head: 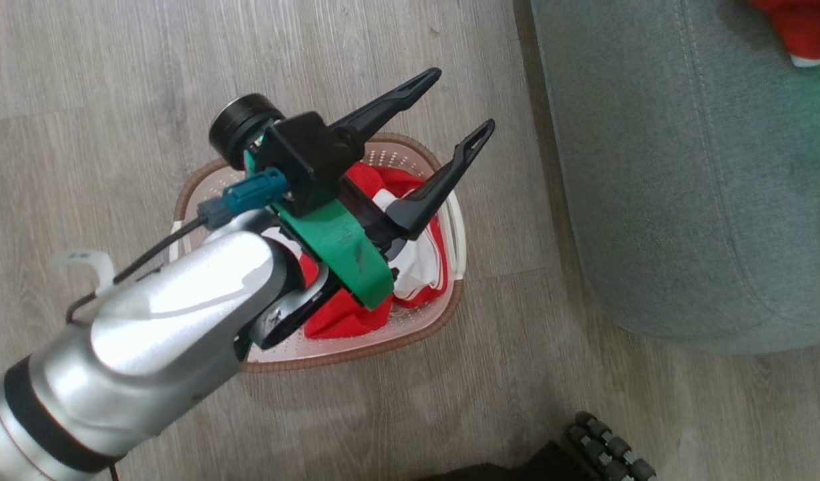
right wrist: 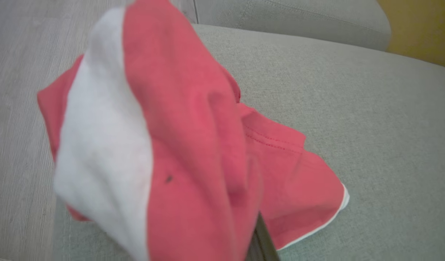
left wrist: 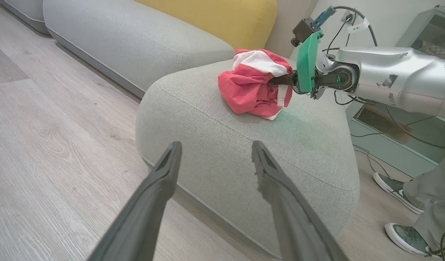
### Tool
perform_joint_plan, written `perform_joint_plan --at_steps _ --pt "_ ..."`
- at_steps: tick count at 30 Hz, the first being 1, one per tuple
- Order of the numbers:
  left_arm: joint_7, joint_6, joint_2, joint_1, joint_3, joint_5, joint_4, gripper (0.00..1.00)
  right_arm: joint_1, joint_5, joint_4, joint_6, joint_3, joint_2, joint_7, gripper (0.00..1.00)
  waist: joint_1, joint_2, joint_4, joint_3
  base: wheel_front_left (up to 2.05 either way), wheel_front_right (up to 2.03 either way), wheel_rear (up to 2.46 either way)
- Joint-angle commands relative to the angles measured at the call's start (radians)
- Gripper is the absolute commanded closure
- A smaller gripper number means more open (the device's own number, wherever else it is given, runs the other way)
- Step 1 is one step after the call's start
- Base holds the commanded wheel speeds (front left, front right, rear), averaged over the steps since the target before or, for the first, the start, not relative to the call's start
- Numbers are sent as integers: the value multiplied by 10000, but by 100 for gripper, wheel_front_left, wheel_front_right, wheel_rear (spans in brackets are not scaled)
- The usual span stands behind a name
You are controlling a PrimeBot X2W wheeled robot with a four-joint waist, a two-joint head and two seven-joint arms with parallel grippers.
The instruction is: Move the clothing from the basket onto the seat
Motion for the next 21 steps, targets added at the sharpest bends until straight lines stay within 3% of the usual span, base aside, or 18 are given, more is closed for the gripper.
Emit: perform_joint_plan --at_steps 1,2,3,4,15,21 --pt "-85 -13 225 -75 415 -37 -236 0 71 62 -177 -4 60 -373 228 96 -1 0 -13 -105 0 0 0" --pt "-98 -10 220 -61 414 -49 -212 0 73 63 -137 -4 69 -381 336 76 -1 0 -26 -155 0 0 0" --pt "-114 -10 210 -42 407 -61 -185 0 88 64 -115 -4 131 -376 439 64 -1 0 -38 -215 0 0 0" --pt "-129 -8 195 -19 397 -74 -158 0 110 86 -109 -4 196 -369 518 1 -1 0 -52 -280 0 0 0" --pt "-303 75 124 360 340 -287 157 0 417 300 17 -4 429 -611 1372 0 -1 0 -274 -1373 0 0 0" --pt "-468 180 67 731 336 -499 344 0 730 646 -468 -4 1286 -1012 2363 0 -1 0 -452 -2211 0 0 0"
